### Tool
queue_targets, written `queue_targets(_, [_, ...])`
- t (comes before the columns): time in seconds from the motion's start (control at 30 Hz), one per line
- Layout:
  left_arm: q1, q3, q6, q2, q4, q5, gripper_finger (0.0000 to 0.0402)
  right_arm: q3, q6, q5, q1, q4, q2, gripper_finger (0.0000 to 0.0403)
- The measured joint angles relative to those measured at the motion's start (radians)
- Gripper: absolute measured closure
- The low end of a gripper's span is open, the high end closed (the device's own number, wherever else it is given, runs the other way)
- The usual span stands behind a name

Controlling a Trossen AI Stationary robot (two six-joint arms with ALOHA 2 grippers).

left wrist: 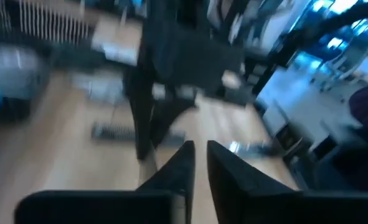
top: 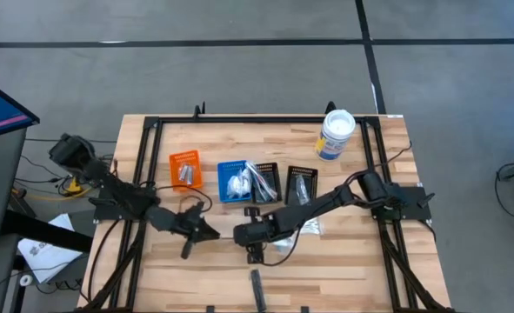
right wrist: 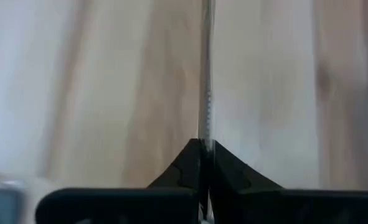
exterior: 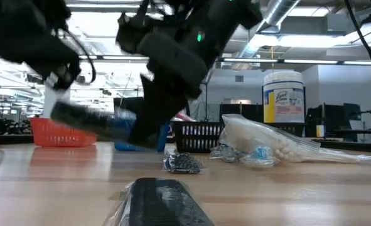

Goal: Pick & Place Travel size toiletries
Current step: Put the black comb into the right black bin

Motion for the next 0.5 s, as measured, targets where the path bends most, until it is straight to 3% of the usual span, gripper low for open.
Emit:
queue_targets(0.17, [-0.009, 0.0, 0.12, -0.197, -0.001, -0.004, 0.0308, 0.018, -0.02, 0.062, 0.017, 0.028, -0.047, 0.04])
queue_targets(0.37, [-0.047, 0.001, 0.243, -0.402, -0.007, -0.006, 0.0233, 0.003, -0.02, 0.22, 0.044, 0.044, -0.181, 0.0401])
queue_targets(0.5, [-0.055, 0.0, 0.305, -0.454, -0.014, -0.024, 0.0198, -0.091, -0.049, 0.231, 0.077, 0.255, -0.307, 0.0401])
